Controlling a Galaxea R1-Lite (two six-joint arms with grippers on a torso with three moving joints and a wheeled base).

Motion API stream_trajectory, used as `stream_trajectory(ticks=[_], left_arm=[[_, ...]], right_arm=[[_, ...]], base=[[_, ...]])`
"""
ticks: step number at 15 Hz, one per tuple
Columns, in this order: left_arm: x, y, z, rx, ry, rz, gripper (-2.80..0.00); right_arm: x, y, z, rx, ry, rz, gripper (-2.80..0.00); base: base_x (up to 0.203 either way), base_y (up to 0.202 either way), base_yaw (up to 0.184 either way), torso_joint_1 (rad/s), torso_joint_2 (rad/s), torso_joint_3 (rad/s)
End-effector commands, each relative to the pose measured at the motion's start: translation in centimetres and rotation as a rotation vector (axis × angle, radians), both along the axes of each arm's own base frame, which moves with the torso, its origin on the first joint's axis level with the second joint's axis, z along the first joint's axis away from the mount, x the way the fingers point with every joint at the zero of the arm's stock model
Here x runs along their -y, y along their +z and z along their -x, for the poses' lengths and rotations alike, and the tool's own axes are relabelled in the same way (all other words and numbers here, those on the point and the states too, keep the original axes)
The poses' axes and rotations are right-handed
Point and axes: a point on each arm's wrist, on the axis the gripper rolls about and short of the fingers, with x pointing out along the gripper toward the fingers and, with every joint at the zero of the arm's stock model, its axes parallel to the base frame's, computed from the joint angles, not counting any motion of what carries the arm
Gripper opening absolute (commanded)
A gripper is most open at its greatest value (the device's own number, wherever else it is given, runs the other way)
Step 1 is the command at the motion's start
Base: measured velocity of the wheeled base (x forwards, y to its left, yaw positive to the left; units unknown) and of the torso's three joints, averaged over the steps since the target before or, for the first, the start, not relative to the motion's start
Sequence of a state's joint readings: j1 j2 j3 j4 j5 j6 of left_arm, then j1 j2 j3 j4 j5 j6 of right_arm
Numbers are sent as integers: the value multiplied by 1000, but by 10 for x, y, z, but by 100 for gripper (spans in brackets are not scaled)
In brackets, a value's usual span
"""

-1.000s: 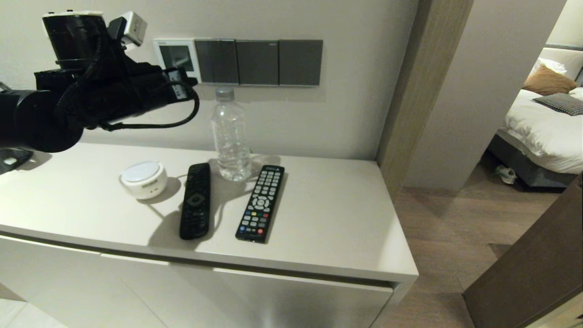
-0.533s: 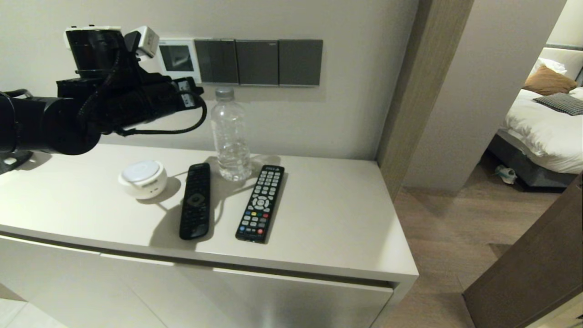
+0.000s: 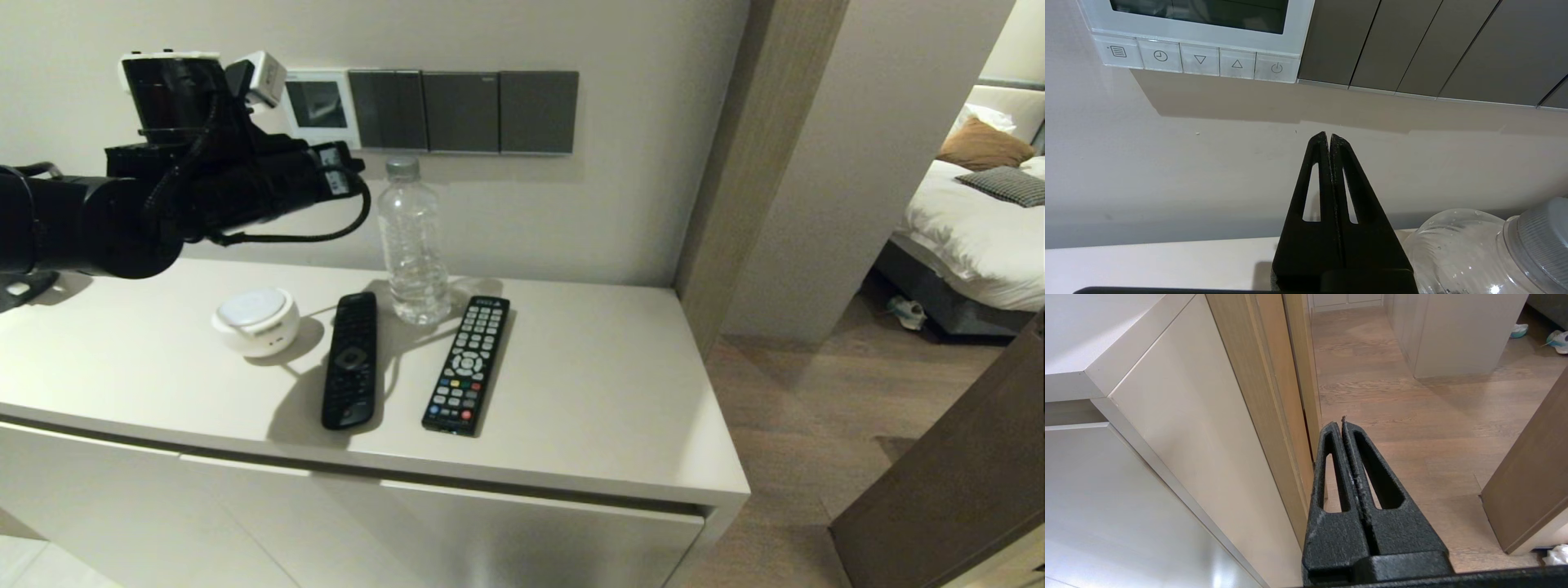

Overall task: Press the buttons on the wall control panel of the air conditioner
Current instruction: Turn on the central air conditioner

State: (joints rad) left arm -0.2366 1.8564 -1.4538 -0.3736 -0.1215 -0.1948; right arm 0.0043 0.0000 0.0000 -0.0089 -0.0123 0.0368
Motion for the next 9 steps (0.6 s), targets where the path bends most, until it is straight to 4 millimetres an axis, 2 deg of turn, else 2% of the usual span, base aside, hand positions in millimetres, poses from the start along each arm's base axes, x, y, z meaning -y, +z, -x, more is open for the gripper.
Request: stream_trajectory(ticks=[1, 9], left_arm=[[-2, 2, 0, 7, 4, 3, -280], [-4, -1, -5, 2, 13, 2, -280]], right_arm=[[0, 0, 0, -3, 0, 0, -280], [0, 0, 0, -3, 0, 0, -280]], base=[[0, 0, 0, 0, 0, 0], [0, 0, 0, 0, 0, 0]])
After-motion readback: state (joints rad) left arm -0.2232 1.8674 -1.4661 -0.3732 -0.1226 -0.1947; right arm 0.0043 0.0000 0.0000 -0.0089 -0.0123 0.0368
